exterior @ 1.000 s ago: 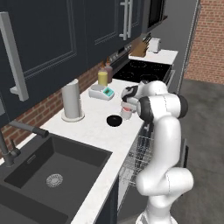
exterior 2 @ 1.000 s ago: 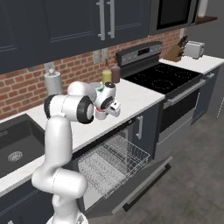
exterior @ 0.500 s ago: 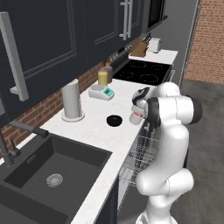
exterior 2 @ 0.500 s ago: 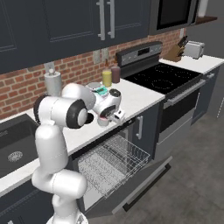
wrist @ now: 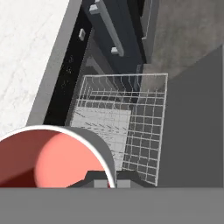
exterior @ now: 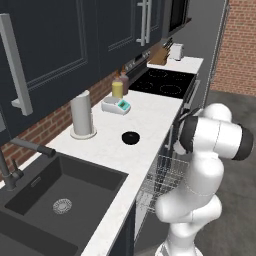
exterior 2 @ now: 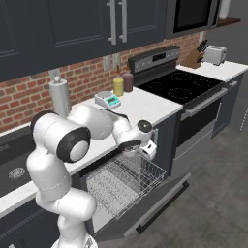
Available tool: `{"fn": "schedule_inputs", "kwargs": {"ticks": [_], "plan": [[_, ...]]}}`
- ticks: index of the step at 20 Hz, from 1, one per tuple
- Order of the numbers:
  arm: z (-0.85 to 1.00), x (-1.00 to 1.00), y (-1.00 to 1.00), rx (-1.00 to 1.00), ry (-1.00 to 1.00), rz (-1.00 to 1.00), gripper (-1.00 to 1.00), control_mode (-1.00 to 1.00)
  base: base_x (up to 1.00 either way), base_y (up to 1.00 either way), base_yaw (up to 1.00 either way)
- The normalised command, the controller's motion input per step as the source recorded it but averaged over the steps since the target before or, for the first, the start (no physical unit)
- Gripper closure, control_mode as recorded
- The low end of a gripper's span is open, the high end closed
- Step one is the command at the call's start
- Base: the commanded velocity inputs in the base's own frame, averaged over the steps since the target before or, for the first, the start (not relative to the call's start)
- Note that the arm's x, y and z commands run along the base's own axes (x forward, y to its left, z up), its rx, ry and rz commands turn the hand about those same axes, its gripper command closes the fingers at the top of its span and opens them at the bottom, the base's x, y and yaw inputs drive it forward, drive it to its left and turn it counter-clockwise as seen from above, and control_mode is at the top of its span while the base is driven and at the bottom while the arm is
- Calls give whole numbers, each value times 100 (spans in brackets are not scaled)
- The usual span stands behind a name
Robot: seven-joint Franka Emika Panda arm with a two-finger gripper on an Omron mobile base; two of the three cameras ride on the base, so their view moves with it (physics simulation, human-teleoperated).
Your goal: Pick up the cup and bowl from the counter, place them in the dishwasher, and close the dishwasher door.
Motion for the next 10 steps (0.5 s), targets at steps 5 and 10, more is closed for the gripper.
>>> {"fn": "schedule_inputs", "kwargs": {"ticks": [5,10], "plan": [[-35,-12,-74,0,0,-5,100,-100,0,0,0],[-63,0,-36,5,1,0,100,-100,0,0,0]]}}
